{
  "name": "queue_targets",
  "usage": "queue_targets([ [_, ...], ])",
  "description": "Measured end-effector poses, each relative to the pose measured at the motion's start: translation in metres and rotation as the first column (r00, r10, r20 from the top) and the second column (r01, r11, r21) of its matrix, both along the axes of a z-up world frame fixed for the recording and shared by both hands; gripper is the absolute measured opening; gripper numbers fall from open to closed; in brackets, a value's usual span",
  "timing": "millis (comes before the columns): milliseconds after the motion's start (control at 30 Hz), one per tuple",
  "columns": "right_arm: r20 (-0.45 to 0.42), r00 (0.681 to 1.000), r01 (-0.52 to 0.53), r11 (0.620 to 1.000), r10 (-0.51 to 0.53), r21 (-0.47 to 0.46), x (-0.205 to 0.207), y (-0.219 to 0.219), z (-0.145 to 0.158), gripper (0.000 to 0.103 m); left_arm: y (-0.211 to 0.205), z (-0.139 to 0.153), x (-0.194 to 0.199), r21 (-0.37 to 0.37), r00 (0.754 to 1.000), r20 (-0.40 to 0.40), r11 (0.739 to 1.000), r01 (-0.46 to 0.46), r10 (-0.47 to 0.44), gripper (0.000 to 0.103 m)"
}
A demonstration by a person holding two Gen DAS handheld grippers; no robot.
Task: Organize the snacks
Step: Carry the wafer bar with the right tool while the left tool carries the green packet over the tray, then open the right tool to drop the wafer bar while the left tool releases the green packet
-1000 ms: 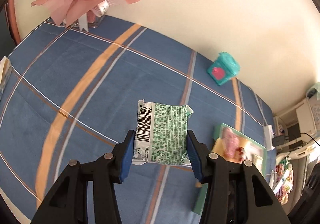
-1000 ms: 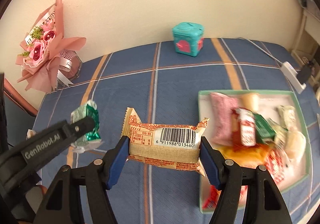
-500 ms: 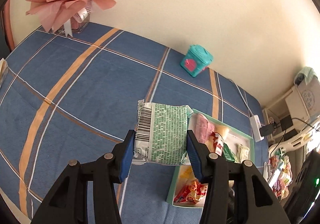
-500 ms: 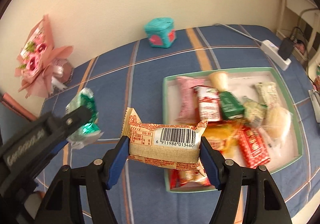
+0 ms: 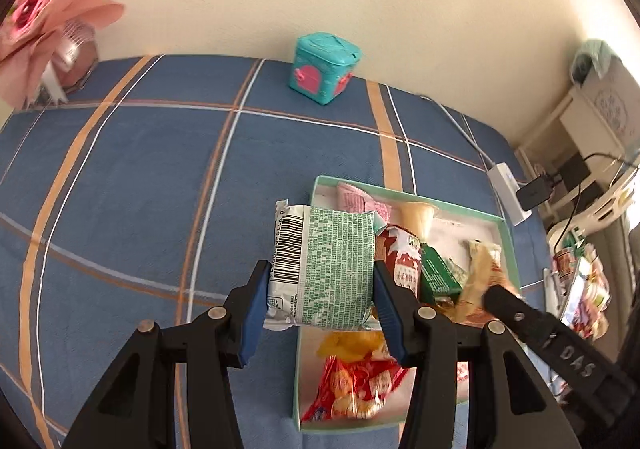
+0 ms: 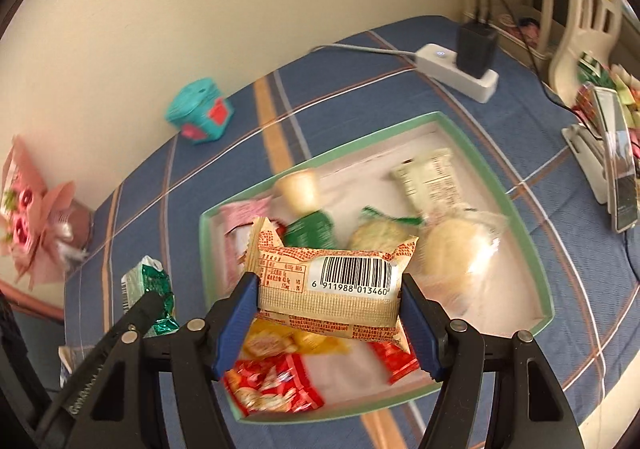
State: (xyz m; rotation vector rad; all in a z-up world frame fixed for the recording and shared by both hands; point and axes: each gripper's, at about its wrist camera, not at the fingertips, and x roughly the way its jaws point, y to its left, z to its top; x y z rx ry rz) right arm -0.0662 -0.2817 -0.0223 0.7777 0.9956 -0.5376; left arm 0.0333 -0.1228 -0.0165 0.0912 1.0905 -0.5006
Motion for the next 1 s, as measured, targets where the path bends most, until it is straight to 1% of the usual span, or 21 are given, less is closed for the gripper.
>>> queue_targets([
  [200,-0.021,0.999,0.028,1.000,-0.028,0.010,0.000,-0.019,-0.015,0.072,-0.023,-0.017,0.000,0.034,0.998,0.007,0.998,0.061,-0.062,0.051],
  [300,-0.029,0.999,0.031,0.999,-0.030,0.010,0.001,-0.025,-0.021,0.072,-0.034,-0.023,-0.003,0.034,0.995,0.000,0.995,0.097,-0.097,0.051],
  [467,-0.035,0.999,0.034,0.999,-0.033,0.021,0.000,-0.031,-0.027,0.072,-0.045,-0.027,-0.008,0.052,0.992,0.005,0.991,0.127,-0.128,0.051],
  [600,-0.043,0.998,0.044,0.999,-0.043,0.013,-0.002,-0.034,-0.028,0.072,-0.050,-0.030,-0.012,0.018,0.988,-0.021,0.988,0.153,-0.153,0.051],
  [700,-0.045,0.998,0.050,0.998,-0.049,0.023,-0.004,-0.037,-0.031,0.072,-0.058,-0.032,-0.017,0.033,0.984,-0.009,0.983,0.178,-0.178,0.051],
  [767,-0.047,0.998,0.048,0.999,-0.047,0.020,-0.004,-0.038,-0.032,0.072,-0.063,-0.035,-0.020,0.026,0.980,-0.022,0.980,0.196,-0.196,0.051],
  [833,-0.051,0.998,0.045,0.999,-0.044,0.018,-0.003,-0.038,-0.034,0.072,-0.066,-0.038,-0.022,0.013,0.979,-0.040,0.979,0.202,-0.201,0.051],
  [933,-0.054,0.998,0.039,0.999,-0.038,0.018,-0.001,-0.037,-0.037,0.072,-0.070,-0.041,-0.024,0.036,0.977,-0.032,0.977,0.212,-0.211,0.051],
  [1000,-0.055,0.998,0.036,0.999,-0.035,0.015,0.000,-0.037,-0.038,0.073,-0.070,-0.043,-0.023,0.034,0.977,-0.040,0.977,0.210,-0.208,0.051],
])
